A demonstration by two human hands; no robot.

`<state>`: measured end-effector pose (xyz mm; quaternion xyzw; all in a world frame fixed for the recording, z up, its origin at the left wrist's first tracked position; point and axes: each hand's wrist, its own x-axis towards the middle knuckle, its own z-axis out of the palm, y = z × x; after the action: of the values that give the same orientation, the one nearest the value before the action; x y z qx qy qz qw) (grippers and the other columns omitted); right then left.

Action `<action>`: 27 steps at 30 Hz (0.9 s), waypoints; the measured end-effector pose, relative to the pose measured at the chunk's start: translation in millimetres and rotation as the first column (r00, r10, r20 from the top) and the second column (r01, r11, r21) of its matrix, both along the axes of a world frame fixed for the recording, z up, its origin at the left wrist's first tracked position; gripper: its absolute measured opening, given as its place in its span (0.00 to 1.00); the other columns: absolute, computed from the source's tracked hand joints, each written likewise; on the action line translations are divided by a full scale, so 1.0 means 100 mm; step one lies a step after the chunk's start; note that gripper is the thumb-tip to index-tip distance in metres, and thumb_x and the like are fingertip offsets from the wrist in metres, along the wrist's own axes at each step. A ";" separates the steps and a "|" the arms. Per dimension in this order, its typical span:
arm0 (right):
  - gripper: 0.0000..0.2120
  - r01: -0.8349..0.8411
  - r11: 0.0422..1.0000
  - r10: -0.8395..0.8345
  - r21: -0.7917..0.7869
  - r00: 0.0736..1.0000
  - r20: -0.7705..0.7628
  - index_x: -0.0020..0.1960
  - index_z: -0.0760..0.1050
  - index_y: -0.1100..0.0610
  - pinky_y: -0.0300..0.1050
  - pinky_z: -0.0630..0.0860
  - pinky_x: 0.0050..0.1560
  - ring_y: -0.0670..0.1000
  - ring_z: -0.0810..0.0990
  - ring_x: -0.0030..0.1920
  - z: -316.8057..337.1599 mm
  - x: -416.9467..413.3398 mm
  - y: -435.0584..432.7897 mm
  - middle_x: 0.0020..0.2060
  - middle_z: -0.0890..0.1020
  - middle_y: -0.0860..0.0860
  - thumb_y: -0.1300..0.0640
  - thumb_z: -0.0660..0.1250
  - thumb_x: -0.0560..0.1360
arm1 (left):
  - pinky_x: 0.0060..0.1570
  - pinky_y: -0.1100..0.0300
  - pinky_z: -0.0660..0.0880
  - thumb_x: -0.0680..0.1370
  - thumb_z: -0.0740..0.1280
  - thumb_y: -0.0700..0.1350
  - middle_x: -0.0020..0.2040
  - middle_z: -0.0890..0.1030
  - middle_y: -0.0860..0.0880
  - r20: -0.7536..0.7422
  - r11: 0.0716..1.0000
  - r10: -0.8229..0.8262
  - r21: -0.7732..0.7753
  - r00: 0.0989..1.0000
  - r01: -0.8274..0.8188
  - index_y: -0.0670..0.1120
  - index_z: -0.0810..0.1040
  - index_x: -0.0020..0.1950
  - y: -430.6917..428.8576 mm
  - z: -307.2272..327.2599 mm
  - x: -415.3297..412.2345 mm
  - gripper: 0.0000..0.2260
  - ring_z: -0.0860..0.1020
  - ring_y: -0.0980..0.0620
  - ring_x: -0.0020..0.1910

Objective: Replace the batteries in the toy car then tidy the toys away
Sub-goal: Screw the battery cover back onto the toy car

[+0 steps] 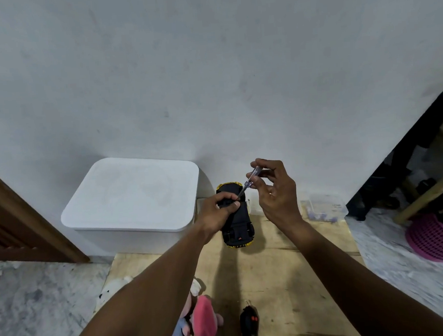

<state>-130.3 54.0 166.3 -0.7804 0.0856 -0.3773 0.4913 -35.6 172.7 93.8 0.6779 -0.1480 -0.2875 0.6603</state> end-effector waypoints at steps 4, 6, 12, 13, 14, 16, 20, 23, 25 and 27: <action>0.15 -0.041 0.999 0.041 -0.007 0.998 -0.040 0.62 0.74 0.55 0.54 0.83 0.48 0.50 0.84 0.51 -0.03 -0.01 -0.03 0.47 0.82 0.52 0.70 0.63 0.79 | 0.34 0.66 0.74 0.77 0.72 0.41 0.45 0.80 0.50 0.024 1.000 -0.009 -0.001 1.000 0.009 0.48 0.82 0.48 0.00 0.02 0.00 0.03 0.77 0.52 0.43; 0.16 -0.065 0.998 0.065 -0.016 0.997 -0.048 0.63 0.74 0.55 0.53 0.82 0.49 0.50 0.84 0.51 -0.01 0.00 -0.01 0.47 0.82 0.54 0.70 0.62 0.80 | 0.34 0.67 0.74 0.77 0.72 0.41 0.44 0.80 0.51 0.029 1.000 -0.007 -0.003 1.000 0.008 0.48 0.82 0.48 -0.01 0.02 0.00 0.03 0.77 0.53 0.42; 0.18 -0.179 0.979 0.169 -0.101 0.980 -0.102 0.64 0.73 0.48 0.54 0.82 0.52 0.51 0.83 0.53 -0.02 0.03 0.02 0.51 0.81 0.51 0.68 0.60 0.81 | 0.34 0.66 0.74 0.77 0.72 0.41 0.43 0.81 0.52 0.032 1.000 -0.018 -0.012 0.999 0.018 0.46 0.81 0.49 0.01 -0.03 0.01 0.02 0.78 0.53 0.42; 0.19 -0.186 0.976 0.174 -0.109 0.979 -0.110 0.63 0.72 0.47 0.53 0.82 0.52 0.51 0.83 0.53 -0.03 0.03 0.02 0.53 0.81 0.50 0.68 0.60 0.81 | 0.35 0.66 0.74 0.77 0.72 0.41 0.43 0.81 0.52 0.033 1.000 -0.019 -0.010 0.999 0.020 0.46 0.81 0.49 0.01 -0.05 0.02 0.03 0.78 0.53 0.42; 0.20 -0.182 0.976 0.169 -0.116 0.979 -0.114 0.63 0.71 0.46 0.53 0.82 0.53 0.51 0.83 0.53 -0.04 0.03 0.02 0.55 0.81 0.48 0.68 0.60 0.81 | 0.35 0.65 0.74 0.77 0.72 0.42 0.44 0.81 0.52 0.033 1.000 -0.022 -0.007 0.999 0.022 0.46 0.82 0.49 0.02 -0.05 0.02 0.03 0.78 0.53 0.42; 0.20 -0.140 0.981 0.128 -0.137 0.988 -0.091 0.64 0.71 0.47 0.54 0.81 0.52 0.50 0.83 0.52 -0.08 0.02 0.02 0.56 0.81 0.45 0.68 0.61 0.80 | 0.36 0.64 0.74 0.77 0.72 0.42 0.45 0.81 0.51 0.033 1.000 -0.022 -0.010 0.999 0.022 0.47 0.82 0.48 0.03 -0.05 0.02 0.02 0.78 0.53 0.42; 0.19 -0.050 0.979 0.048 -0.196 0.999 -0.019 0.65 0.70 0.51 0.56 0.81 0.50 0.49 0.82 0.52 -0.18 0.01 0.01 0.55 0.81 0.49 0.69 0.61 0.80 | 0.37 0.63 0.75 0.76 0.73 0.42 0.46 0.81 0.49 0.037 1.000 -0.003 -0.029 0.999 0.005 0.49 0.82 0.47 0.01 -0.03 0.02 0.02 0.78 0.52 0.43; 0.20 -0.062 0.983 0.057 -0.175 0.998 -0.037 0.66 0.69 0.49 0.57 0.81 0.51 0.50 0.82 0.54 -0.16 0.03 0.01 0.56 0.81 0.48 0.69 0.60 0.80 | 0.41 0.60 0.75 0.76 0.73 0.42 0.45 0.82 0.49 0.044 0.999 -0.008 -0.037 0.999 0.010 0.49 0.83 0.47 -0.01 -0.04 0.04 0.03 0.78 0.52 0.44; 0.22 -0.090 0.981 0.083 -0.170 0.996 -0.044 0.65 0.69 0.48 0.50 0.81 0.53 0.49 0.82 0.55 -0.13 0.04 0.03 0.56 0.81 0.46 0.71 0.61 0.79 | 0.43 0.59 0.76 0.76 0.73 0.42 0.46 0.82 0.50 0.050 0.999 -0.011 -0.041 0.999 0.013 0.49 0.83 0.47 -0.02 -0.04 0.03 0.03 0.78 0.52 0.45; 0.24 -0.095 0.981 0.088 -0.172 0.995 -0.044 0.65 0.70 0.47 0.42 0.80 0.53 0.46 0.82 0.55 -0.12 0.05 0.06 0.55 0.81 0.44 0.71 0.64 0.77 | 0.44 0.58 0.77 0.76 0.73 0.42 0.47 0.82 0.50 0.053 0.999 -0.007 -0.033 0.999 0.008 0.49 0.82 0.46 -0.02 -0.04 0.04 0.02 0.79 0.52 0.46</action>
<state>-125.8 60.2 154.1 -0.8302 0.0253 -0.3460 0.4364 -31.8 170.8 90.0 0.6736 -0.1726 -0.2695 0.6662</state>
